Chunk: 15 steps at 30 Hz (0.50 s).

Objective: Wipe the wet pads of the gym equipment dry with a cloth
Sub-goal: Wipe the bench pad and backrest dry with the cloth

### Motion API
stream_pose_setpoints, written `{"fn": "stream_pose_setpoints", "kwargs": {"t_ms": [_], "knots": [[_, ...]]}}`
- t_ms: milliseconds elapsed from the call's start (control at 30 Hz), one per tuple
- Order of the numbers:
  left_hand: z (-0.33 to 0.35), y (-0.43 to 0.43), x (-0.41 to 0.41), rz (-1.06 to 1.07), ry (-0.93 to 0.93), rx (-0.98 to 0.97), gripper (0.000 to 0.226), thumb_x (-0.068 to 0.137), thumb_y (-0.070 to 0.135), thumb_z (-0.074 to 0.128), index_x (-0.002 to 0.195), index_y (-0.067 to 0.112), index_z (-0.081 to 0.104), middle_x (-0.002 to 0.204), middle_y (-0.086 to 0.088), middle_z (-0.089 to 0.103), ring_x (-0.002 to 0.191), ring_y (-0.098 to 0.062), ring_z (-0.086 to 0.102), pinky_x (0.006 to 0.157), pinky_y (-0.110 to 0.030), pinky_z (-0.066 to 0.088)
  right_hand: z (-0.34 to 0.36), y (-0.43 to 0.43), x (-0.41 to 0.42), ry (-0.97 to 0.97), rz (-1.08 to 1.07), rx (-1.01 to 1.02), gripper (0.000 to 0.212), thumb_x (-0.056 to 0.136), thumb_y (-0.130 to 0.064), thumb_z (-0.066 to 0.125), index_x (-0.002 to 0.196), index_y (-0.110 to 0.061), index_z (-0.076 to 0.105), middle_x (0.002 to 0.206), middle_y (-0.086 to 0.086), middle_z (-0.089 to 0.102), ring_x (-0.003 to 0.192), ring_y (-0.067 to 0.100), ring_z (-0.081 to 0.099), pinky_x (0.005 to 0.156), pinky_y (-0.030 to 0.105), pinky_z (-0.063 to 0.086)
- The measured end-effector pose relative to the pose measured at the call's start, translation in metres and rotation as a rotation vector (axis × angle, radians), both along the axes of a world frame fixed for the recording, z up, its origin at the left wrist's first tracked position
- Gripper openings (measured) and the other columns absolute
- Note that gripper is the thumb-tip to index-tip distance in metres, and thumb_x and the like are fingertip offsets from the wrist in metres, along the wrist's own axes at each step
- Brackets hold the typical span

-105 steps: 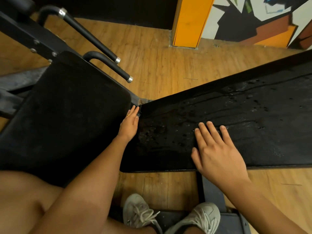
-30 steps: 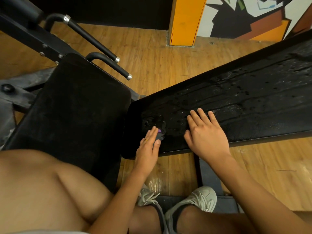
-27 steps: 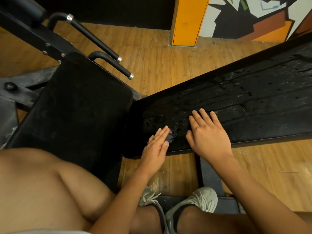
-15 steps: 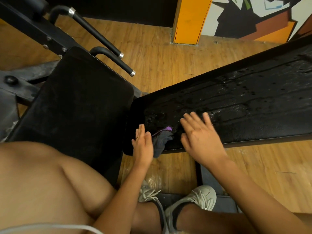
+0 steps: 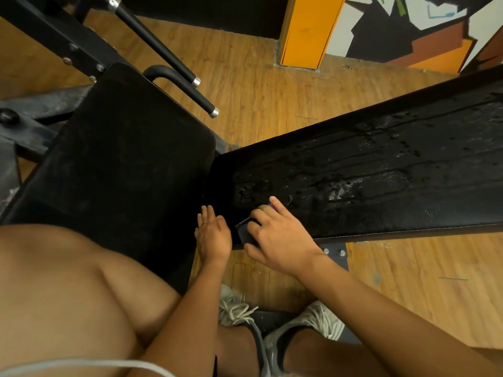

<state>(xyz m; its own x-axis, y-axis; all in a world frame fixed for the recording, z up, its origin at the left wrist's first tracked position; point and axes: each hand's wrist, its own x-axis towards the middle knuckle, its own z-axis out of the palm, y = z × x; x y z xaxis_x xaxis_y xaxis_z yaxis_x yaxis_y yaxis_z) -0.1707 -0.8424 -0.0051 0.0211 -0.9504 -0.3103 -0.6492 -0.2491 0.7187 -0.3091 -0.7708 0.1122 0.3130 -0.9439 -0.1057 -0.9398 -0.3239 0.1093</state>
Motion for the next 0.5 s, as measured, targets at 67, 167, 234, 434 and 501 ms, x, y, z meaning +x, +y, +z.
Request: {"fn": "stream_pose_setpoints", "kwargs": {"t_ms": [67,167,234,434,501], "knots": [[-0.001,0.002,0.0,-0.005,-0.01,-0.001,0.055,0.11,0.033,0.024,0.161,0.014,0.017,0.169,-0.003,0.01,0.156,-0.017,0.004,0.125,-0.041,0.004,-0.007,-0.007,0.006,0.006,0.011,0.028,0.045,0.091,-0.046,0.06,0.121,-0.014,0.063,0.127,0.01,0.062,0.131,0.03,0.052,0.121,0.05,0.029],[-0.002,0.004,0.0,-0.029,-0.027,-0.007,0.059,0.109,0.042,0.024,0.161,0.016,0.014,0.17,-0.001,0.005,0.156,-0.017,0.0,0.125,-0.041,0.001,-0.015,-0.009,0.01,0.017,-0.02,0.052,0.051,0.092,-0.045,0.059,0.134,-0.017,0.054,0.136,0.01,0.059,0.137,0.03,0.048,0.119,0.05,0.031],[-0.003,0.004,-0.002,-0.03,-0.031,-0.006,0.06,0.109,0.042,0.024,0.162,0.016,0.013,0.17,-0.002,0.005,0.156,-0.017,0.0,0.125,-0.041,0.001,-0.02,-0.006,0.008,0.01,-0.042,0.012,0.051,0.094,-0.043,0.058,0.138,-0.018,0.057,0.134,0.008,0.063,0.132,0.03,0.053,0.114,0.048,0.039],[-0.005,0.006,-0.006,-0.003,-0.049,-0.038,0.06,0.109,0.041,0.023,0.161,0.014,0.015,0.17,-0.003,0.008,0.156,-0.019,0.002,0.125,-0.043,0.003,-0.015,0.005,-0.004,0.067,-0.135,-0.052,0.042,0.091,-0.038,0.064,0.124,-0.013,0.07,0.131,0.007,0.067,0.128,0.029,0.058,0.108,0.045,0.045],[-0.005,0.007,-0.008,0.014,-0.052,-0.042,0.059,0.109,0.041,0.023,0.161,0.014,0.016,0.169,-0.003,0.009,0.156,-0.019,0.003,0.125,-0.043,0.004,-0.01,0.015,-0.012,0.089,-0.187,-0.094,0.043,0.091,-0.035,0.065,0.126,-0.01,0.069,0.132,0.009,0.066,0.129,0.031,0.057,0.108,0.047,0.046]]}}
